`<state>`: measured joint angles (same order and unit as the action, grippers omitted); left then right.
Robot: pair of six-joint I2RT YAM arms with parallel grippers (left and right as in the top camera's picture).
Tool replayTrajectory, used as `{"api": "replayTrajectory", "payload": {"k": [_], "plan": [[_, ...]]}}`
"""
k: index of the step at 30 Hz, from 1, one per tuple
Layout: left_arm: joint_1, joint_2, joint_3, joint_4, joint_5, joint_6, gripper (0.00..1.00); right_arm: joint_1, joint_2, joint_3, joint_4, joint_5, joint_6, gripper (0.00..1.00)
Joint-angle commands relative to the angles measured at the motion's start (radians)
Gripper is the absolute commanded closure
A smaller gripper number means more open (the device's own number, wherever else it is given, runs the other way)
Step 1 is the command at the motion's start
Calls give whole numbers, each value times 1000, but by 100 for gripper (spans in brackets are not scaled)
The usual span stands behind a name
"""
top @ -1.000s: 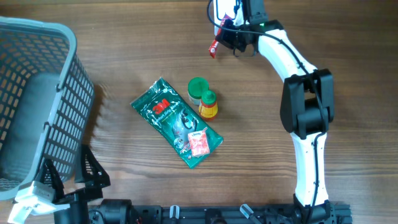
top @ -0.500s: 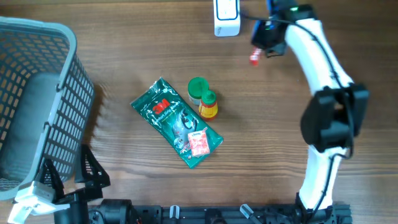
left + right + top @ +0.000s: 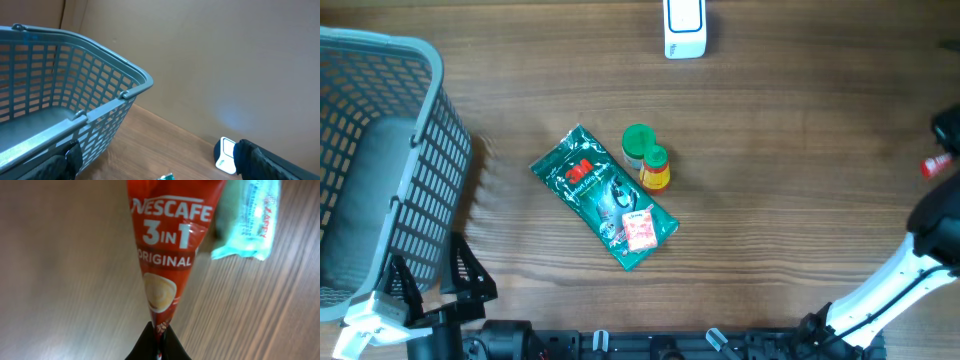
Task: Scan the item barcode
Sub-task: 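Swing the Nescafe stick right and release it at the table edge, then move the right gripper over the red sriracha bottle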
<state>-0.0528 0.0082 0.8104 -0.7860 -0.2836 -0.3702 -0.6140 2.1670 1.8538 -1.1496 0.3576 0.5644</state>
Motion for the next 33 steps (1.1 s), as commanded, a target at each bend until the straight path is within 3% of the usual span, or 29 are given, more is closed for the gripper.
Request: {"api": "replayTrajectory", "payload": {"k": [1, 4, 5, 6, 7, 9, 14, 18, 22, 26, 29, 33], "plan": [[-5, -3, -1, 2, -6, -4, 0, -70, 3, -125, 59, -17, 19, 95], [-5, -3, -1, 2, -6, -5, 0, -124, 1, -146, 56, -24, 45, 95], [-5, -3, -1, 2, -6, -5, 0, -130, -1, -146, 53, -29, 46, 89], [-5, -3, -1, 2, -6, -4, 0, -132, -6, -146, 50, -65, 45, 53], [-5, -3, -1, 2, -6, -5, 0, -132, -10, -146, 49, -87, 45, 32], [-5, -3, -1, 2, -6, -5, 0, -129, -40, -146, 41, -184, 53, 20], [-5, -3, -1, 2, -6, -5, 0, -88, -222, -146, -35, -209, 136, 0], [-5, -3, -1, 2, -6, -5, 0, 23, -418, -147, -194, -358, 280, 0], [-5, -3, -1, 2, -6, -5, 0, 203, -474, -147, -209, -669, 176, 0], [-5, -3, -1, 2, -6, -5, 0, 378, -476, -147, -257, -637, 161, 0], [-5, -3, -1, 2, -6, -5, 0, 579, -477, -147, -253, -635, 87, 0], [-5, -3, -1, 2, -6, -5, 0, 807, -477, -147, -224, -607, 102, 0]]}}
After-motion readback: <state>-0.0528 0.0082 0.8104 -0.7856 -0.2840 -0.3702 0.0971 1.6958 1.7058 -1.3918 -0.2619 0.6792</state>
